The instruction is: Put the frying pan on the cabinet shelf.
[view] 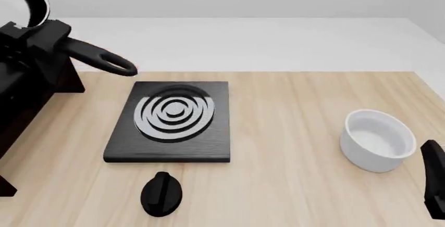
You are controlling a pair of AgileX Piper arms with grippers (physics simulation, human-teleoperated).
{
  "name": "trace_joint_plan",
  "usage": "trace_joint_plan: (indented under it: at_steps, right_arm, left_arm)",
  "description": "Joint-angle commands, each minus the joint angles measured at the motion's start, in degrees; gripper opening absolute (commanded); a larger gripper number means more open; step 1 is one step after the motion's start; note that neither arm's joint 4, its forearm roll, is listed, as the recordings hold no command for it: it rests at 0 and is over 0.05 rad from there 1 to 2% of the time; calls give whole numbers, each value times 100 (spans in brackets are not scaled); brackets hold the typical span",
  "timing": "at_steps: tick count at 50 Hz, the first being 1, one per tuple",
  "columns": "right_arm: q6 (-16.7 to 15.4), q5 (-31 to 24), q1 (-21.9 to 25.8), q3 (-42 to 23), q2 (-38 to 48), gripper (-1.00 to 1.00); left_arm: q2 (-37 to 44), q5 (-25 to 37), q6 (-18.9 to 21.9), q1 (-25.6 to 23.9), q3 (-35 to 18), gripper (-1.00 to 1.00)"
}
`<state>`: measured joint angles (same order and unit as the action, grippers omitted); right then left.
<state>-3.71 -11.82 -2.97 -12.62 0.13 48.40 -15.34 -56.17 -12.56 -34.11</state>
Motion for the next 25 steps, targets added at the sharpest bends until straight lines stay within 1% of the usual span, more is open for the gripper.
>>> trace_joint_plan:
  at_steps: [1,3,4,5,6,7,8,9,10,11,12,14,15,16,19,21,23,25]
  right_arm:
    - [-77,56,14,116,-12,100]
    - [-139,23,42,54,-12,100]
    - [-172,21,61,45,-12,100]
    - [-133,8,59,37,-12,100]
    - [4,-17,47,16,-12,100]
    - [-12,-22,49,14,-12,100]
    - [-68,-55,65,-28,-12,100]
    - [-81,-62,71,-34,-12,100]
    - [-401,24,168,11,-13,100]
    - [-775,175,186,104,-13,100]
    - [-622,227,188,173,-12,100]
    - [-57,94,88,168,-12,100]
    - [-100,111,83,184,-13,100]
    - [-362,175,104,199,-13,100]
    - [-262,130,104,178,-12,100]
    - [-307,204,127,255,-12,100]
    - [-329,194,143,260,-12,100]
    - [-355,197,156,260,-12,100]
  left_arm:
    - [825,-251,10,366,-932,-100]
    - [925,-200,82,465,-1083,-100]
    - [871,39,483,564,-1333,-100]
    - [888,10,402,576,-1320,-100]
    - [969,-240,29,704,-1175,-100]
    - [1008,-298,-38,770,-1165,-100]
    - [1054,-224,87,843,-1280,-100]
    - [1087,-212,84,865,-1317,-100]
    - [1163,-266,1,891,-1353,-100]
    - [1202,-242,11,893,-1408,-100]
    - [1280,-192,39,934,-1530,-100]
    - [1439,-175,24,1024,-1698,-100]
    - [1500,-188,-15,1062,-1743,-100]
    - [1592,-194,-55,1114,-1836,-100]
    - [1800,-315,-260,1246,-1946,-100]
    - [1970,-440,-443,1349,-2007,-100]
    - [2132,-702,-802,1402,-1921,-100]
    - [2235,-742,-839,1529,-1992,-100]
